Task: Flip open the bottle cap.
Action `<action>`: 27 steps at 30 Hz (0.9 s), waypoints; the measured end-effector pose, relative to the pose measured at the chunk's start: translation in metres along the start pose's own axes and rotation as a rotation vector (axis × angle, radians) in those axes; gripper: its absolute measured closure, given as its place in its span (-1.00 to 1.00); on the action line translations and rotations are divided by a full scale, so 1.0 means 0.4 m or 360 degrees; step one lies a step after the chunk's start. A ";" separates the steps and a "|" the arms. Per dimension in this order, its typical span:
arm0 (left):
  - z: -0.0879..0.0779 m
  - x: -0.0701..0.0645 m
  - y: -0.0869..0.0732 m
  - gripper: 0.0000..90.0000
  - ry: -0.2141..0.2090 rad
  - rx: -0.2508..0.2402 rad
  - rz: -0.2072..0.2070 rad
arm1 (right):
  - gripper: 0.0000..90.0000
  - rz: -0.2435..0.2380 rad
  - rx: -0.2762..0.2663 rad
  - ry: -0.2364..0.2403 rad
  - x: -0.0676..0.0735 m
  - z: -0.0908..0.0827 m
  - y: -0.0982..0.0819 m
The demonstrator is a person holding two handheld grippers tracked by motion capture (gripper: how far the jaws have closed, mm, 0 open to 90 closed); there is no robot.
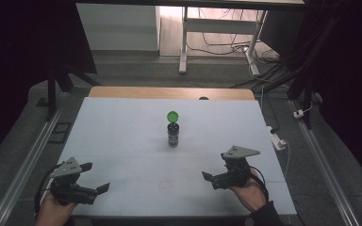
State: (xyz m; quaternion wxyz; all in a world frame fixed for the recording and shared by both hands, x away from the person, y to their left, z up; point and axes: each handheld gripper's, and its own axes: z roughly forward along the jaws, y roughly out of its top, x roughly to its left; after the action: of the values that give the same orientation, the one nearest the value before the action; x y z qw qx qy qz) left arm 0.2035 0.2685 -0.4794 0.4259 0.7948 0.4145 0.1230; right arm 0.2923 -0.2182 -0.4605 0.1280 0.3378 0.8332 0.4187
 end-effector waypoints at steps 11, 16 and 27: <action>-0.035 0.019 -0.048 -1.00 0.0080 0.0019 -0.0075 | -1.00 0.0156 0.0008 -0.0148 -0.030 -0.099 -0.088; -0.041 0.027 -0.067 -1.00 0.0097 0.0056 -0.0110 | -1.00 0.0200 0.0022 -0.0194 -0.036 -0.133 -0.117; -0.054 0.029 -0.079 -1.00 0.0131 0.0094 -0.0135 | -1.00 0.0270 0.0101 -0.0219 -0.040 -0.166 -0.163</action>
State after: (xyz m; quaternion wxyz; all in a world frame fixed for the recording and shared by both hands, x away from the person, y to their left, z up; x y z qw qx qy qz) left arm 0.1814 0.2993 -0.4927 0.3897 0.7830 0.4684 0.1251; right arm 0.2414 -0.2969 -0.4718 0.1382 0.4388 0.8038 0.3772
